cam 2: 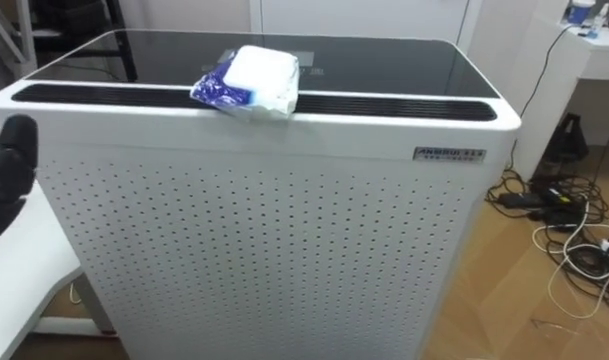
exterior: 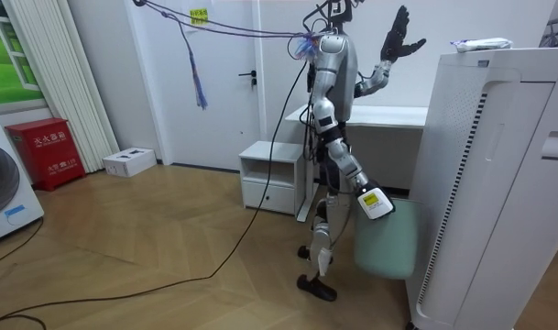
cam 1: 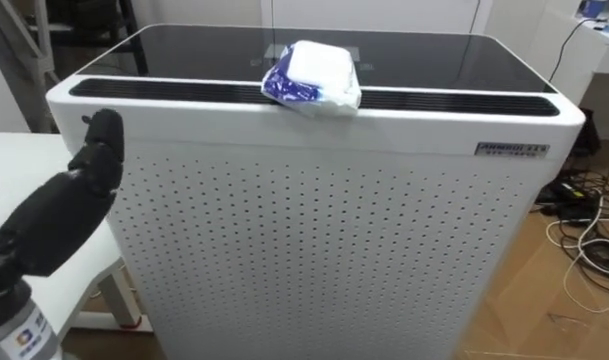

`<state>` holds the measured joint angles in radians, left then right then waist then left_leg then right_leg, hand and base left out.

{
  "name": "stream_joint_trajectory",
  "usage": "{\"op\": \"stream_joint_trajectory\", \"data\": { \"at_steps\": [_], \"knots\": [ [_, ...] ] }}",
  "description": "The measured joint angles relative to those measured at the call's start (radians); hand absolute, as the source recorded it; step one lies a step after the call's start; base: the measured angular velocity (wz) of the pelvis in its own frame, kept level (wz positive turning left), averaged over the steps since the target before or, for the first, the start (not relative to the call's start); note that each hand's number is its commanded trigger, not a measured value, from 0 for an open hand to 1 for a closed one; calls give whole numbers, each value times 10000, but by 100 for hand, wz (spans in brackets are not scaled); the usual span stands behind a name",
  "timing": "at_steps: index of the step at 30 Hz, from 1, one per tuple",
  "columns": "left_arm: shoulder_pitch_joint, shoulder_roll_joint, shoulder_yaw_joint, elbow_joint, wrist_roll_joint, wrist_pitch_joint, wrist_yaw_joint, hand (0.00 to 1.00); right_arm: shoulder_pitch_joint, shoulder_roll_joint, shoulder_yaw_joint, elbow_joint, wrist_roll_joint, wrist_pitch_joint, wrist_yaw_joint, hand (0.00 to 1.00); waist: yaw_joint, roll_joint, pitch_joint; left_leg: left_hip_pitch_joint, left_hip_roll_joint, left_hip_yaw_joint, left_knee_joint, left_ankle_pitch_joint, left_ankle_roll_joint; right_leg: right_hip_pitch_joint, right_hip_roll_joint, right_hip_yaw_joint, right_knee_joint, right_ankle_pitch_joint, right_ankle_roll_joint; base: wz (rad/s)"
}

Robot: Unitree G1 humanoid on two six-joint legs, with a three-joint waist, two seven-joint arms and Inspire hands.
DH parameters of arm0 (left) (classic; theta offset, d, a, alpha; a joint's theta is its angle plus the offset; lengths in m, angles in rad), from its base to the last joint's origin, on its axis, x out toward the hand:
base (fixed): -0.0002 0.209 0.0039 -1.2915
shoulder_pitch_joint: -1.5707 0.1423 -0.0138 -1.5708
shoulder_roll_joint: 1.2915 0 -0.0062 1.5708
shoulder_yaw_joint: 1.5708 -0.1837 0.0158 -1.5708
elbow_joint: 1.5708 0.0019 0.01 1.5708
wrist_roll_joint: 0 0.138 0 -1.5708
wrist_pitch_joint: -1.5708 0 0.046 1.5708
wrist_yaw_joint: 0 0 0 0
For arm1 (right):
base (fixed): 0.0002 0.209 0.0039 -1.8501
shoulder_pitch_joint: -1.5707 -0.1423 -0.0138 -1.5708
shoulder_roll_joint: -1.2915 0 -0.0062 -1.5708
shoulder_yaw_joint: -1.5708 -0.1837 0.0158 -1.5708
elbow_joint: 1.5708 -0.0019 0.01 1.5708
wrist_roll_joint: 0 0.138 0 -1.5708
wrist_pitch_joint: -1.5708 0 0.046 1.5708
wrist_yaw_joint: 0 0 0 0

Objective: Pick garbage

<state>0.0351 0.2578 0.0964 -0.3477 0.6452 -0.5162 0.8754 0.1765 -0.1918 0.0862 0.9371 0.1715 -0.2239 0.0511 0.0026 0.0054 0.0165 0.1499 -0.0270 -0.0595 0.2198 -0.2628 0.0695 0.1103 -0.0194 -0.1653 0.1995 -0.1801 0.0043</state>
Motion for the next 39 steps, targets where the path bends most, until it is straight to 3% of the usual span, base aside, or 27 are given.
{"op": "stream_joint_trajectory", "data": {
  "at_steps": [3,8,12,15,17,19,21,26,39],
  "knots": [
    [-323,61,-306,-5,181,40,-454,0,-7,-7,2,8,-100,1,210,100,-134,109,41,-2,0,1,-8,0,0,31,4,-1,-52,11,15,0],
    [-588,411,-675,-262,268,93,-1029,0,-5,-118,18,7,-202,16,529,100,-307,272,-51,11,22,27,-63,0,0,4,22,22,-58,12,12,-1],
    [-791,718,-1022,-255,337,127,-1436,0,-71,-322,92,6,-249,42,763,100,-275,322,-66,43,27,166,-75,3,2,-52,40,208,13,12,13,-8],
    [-866,781,-1027,-245,334,143,-1721,0,-121,-335,92,6,-238,41,794,100,-286,338,15,118,32,231,-108,3,2,-18,42,262,37,12,12,-8],
    [-1093,848,-1027,-243,342,144,-1957,0,-127,-344,88,6,-220,41,795,100,-288,343,123,182,33,283,-144,3,3,25,43,286,42,14,15,0],
    [-1188,954,-1027,-245,343,141,-2105,0,-141,-358,82,6,-220,41,826,100,-323,370,125,186,33,319,-147,3,4,22,45,307,43,17,19,0],
    [-1313,1095,-1030,-246,344,135,-2294,0,-160,-405,81,6,-220,41,902,100,-345,433,113,192,38,341,-158,3,4,15,55,334,42,18,20,-2],
    [-1318,1116,-1030,-260,357,134,-2593,0,-184,-484,81,6,-222,41,1065,100,-389,579,18,209,48,451,-161,4,3,1,57,404,40,17,21,-4],
    [-1317,1168,-1092,-270,374,578,-3496,0,-269,-492,3,263,-243,78,1338,100,-538,646,-5,228,70,555,-227,3,3,-52,77,505,76,23,26,-1]
  ]
}}
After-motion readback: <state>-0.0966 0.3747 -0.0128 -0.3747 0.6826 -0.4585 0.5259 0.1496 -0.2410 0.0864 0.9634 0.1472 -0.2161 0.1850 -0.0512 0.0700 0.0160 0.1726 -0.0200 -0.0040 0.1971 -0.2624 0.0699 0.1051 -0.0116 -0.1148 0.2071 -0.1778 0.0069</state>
